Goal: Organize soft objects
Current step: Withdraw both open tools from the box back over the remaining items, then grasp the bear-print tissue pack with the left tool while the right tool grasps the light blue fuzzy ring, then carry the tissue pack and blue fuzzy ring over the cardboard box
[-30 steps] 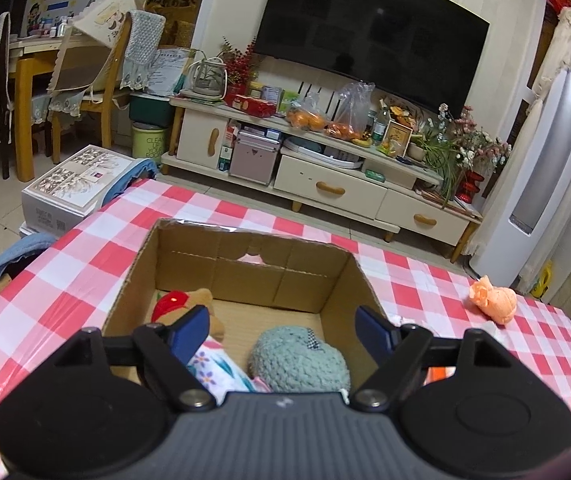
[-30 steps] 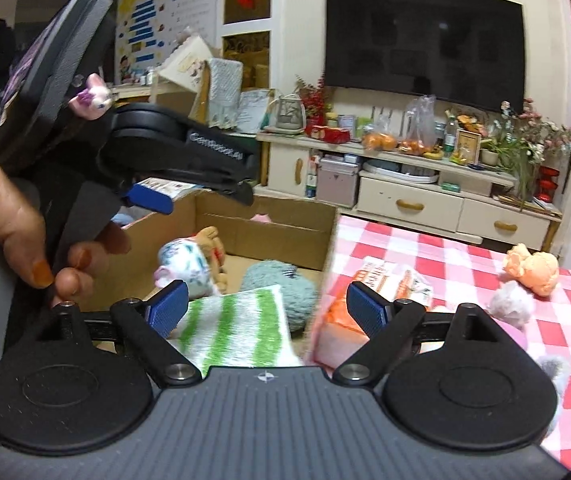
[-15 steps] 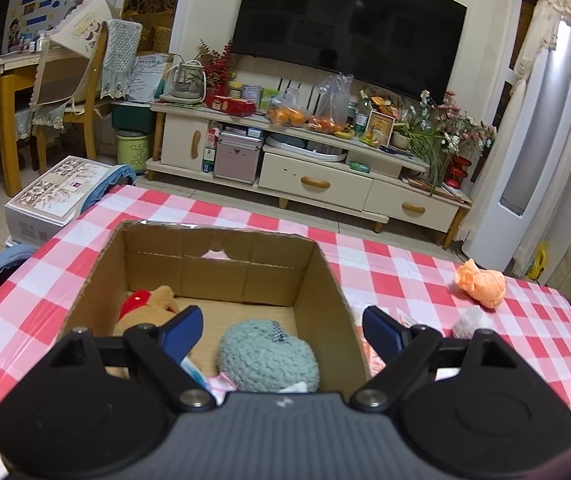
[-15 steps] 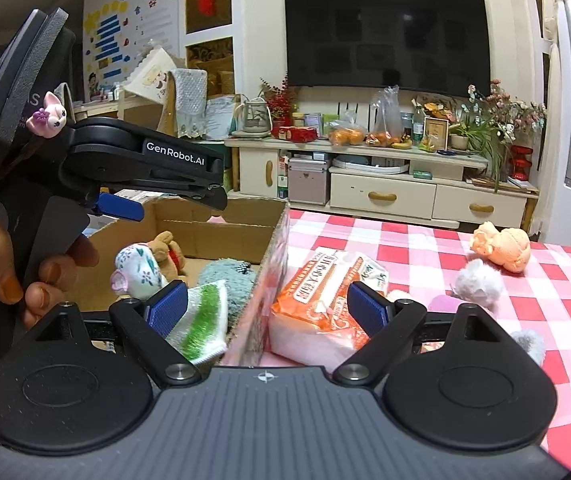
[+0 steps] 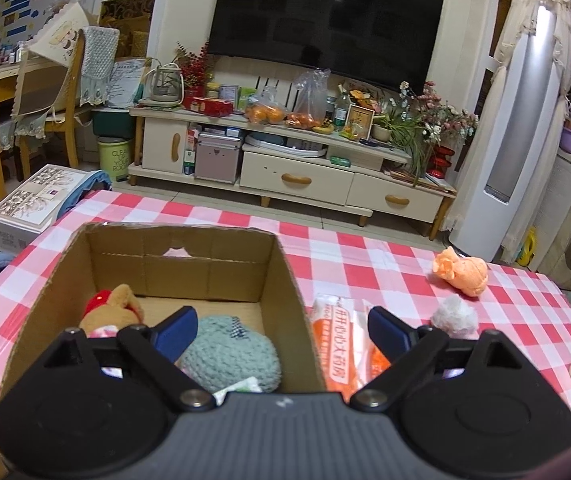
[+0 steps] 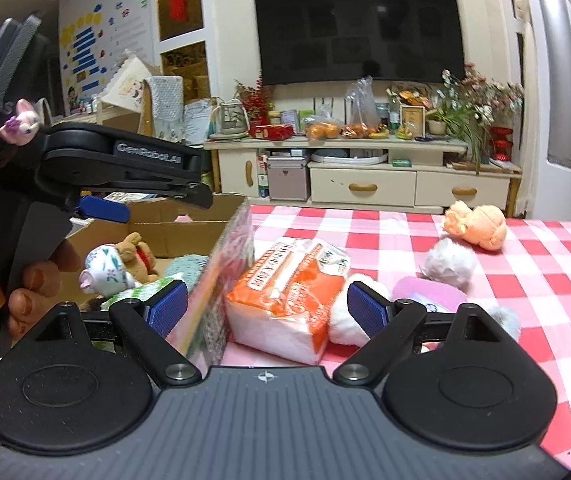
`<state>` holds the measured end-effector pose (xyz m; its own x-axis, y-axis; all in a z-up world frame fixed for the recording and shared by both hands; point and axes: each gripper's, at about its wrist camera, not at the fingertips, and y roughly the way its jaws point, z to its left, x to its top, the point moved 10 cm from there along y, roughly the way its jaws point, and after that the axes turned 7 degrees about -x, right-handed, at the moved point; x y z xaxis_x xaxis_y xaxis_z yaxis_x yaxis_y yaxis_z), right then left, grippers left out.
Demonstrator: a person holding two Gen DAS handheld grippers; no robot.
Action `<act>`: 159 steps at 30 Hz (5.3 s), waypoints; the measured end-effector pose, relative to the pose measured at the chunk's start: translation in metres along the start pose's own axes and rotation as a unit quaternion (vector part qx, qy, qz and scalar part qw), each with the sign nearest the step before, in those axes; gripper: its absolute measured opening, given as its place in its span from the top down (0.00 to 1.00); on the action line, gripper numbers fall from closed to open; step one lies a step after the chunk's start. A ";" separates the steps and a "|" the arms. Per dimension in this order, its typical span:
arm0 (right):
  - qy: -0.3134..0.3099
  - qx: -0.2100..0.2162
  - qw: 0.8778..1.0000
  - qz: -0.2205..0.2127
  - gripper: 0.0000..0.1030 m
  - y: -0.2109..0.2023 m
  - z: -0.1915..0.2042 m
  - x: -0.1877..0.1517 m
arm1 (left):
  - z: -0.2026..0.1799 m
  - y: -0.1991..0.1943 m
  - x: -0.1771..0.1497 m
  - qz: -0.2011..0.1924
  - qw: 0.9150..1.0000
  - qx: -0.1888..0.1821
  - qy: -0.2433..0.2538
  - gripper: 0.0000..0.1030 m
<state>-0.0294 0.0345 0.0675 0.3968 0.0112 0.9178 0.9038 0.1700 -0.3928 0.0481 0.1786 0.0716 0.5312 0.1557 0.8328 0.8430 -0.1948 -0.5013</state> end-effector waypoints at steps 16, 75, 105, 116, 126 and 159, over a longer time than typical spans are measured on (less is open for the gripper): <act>0.040 -0.041 0.998 -0.001 0.00 -0.003 -0.062 -0.004 | -0.048 0.009 -0.011 0.005 0.999 -0.022 0.043 0.11; 0.188 -0.101 0.971 0.110 0.53 0.064 -0.219 -0.069 | -0.162 0.091 -0.115 0.140 0.974 -0.068 0.165 0.20; 0.218 -0.083 0.963 0.135 0.24 0.061 -0.230 -0.085 | -0.176 0.120 -0.127 0.164 0.976 -0.075 0.125 0.49; 0.158 -0.081 0.976 0.128 0.69 0.069 -0.214 -0.081 | -0.172 0.113 -0.130 0.166 0.976 -0.071 0.120 0.50; 0.138 -0.093 0.981 0.097 0.78 0.063 -0.209 -0.073 | -0.160 0.096 -0.125 0.163 0.979 -0.080 0.092 0.50; 0.123 -0.087 0.989 -0.009 0.80 0.008 -0.138 0.001 | -0.100 0.006 -0.020 0.027 0.990 -0.138 0.015 0.50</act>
<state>0.0005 -0.0997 0.0572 0.3873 -0.2337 0.8918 0.9168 -0.0049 -0.3994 0.0340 0.0773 0.0759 0.5684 0.1107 0.8153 0.7564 -0.4604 -0.4648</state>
